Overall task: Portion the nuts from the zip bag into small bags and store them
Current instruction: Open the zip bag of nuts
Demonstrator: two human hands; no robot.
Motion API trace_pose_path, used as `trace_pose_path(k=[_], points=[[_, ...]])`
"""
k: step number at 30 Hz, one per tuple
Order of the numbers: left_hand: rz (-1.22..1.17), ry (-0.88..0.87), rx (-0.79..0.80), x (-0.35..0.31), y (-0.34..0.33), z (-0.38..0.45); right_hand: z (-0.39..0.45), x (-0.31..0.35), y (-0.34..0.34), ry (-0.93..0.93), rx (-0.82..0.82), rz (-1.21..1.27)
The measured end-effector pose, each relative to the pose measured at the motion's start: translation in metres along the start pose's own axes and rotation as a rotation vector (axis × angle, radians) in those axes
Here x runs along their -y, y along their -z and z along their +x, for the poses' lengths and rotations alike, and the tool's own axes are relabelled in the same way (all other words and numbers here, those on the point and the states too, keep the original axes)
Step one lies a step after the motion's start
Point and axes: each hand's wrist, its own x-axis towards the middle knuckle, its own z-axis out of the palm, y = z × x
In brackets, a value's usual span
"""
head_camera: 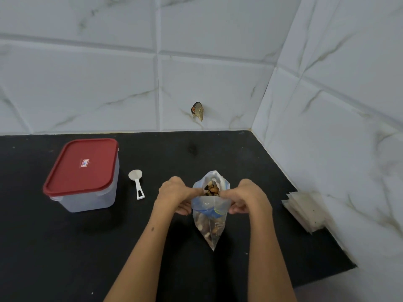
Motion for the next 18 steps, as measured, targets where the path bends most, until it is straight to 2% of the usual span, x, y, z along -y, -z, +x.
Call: trace_pose_path(k=[3,8,11,15,18], points=[[-0.165,0.028,0.094,0.008,0.001,-0.006,-0.005,-0.007,-0.005,0.010,0.052,0.204],[-0.574,0.073,0.147,0.023,-0.011,-0.011,-0.015,-0.023,-0.021,0.048,0.055,0.667],[-0.844,0.149,0.245,0.030,-0.019,-0.015,-0.019,-0.037,-0.030,0.048,0.089,0.963],[-1.263,0.247,0.341,0.038,-0.032,-0.022,-0.018,-0.055,-0.037,-0.112,0.261,1.450],[-1.402,0.295,0.317,0.038,-0.045,-0.023,-0.016,-0.061,-0.043,-0.213,0.368,1.693]])
